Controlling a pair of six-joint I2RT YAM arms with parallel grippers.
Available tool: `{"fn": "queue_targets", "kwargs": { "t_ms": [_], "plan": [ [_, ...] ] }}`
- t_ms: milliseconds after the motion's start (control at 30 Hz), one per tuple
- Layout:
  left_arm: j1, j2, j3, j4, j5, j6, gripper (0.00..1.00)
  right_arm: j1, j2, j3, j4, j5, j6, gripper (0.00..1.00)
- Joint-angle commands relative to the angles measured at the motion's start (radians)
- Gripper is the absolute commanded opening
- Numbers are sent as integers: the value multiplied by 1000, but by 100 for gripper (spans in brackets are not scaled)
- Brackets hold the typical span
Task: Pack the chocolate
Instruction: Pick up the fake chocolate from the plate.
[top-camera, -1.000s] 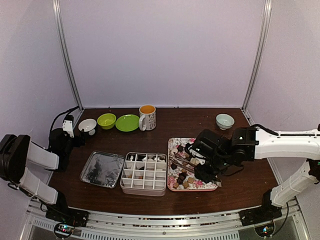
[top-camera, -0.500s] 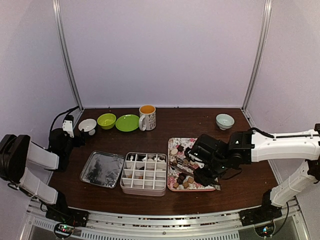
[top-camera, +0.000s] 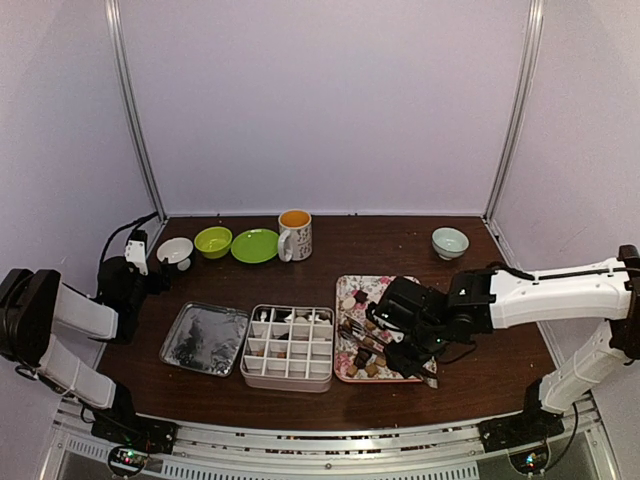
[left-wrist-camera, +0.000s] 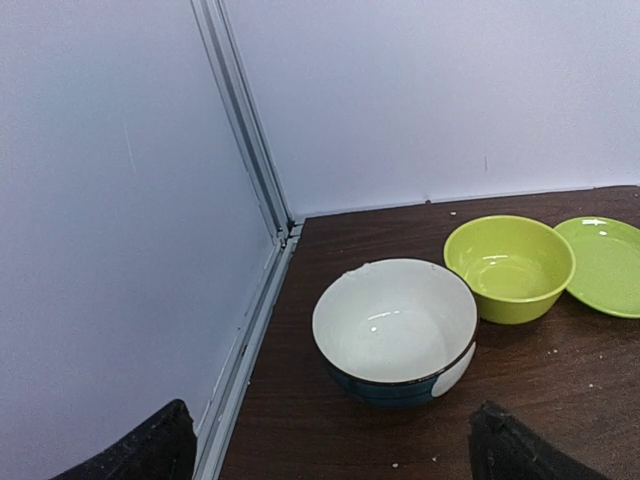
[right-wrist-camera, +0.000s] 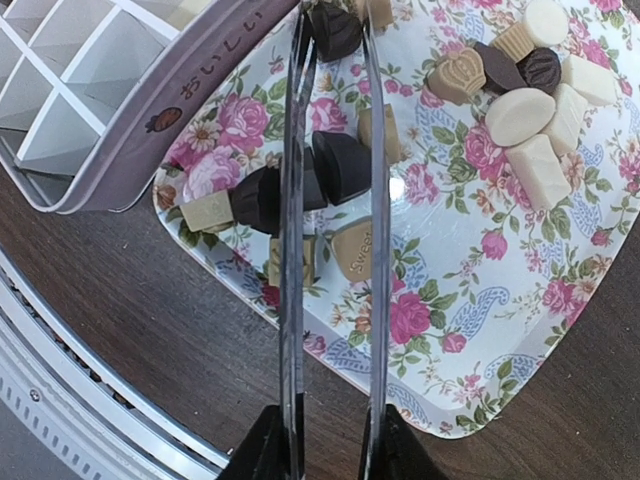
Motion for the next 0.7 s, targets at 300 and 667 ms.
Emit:
{"fn": "queue_targets", "kwargs": {
  "t_ms": [300, 667],
  "plan": [
    [6, 1, 22, 53, -2, -6, 98, -7, -93, 23, -3, 108, 10, 22],
    [7, 1, 23, 52, -1, -6, 98, -6, -183, 41, 20, 18, -47, 21]
  ]
}}
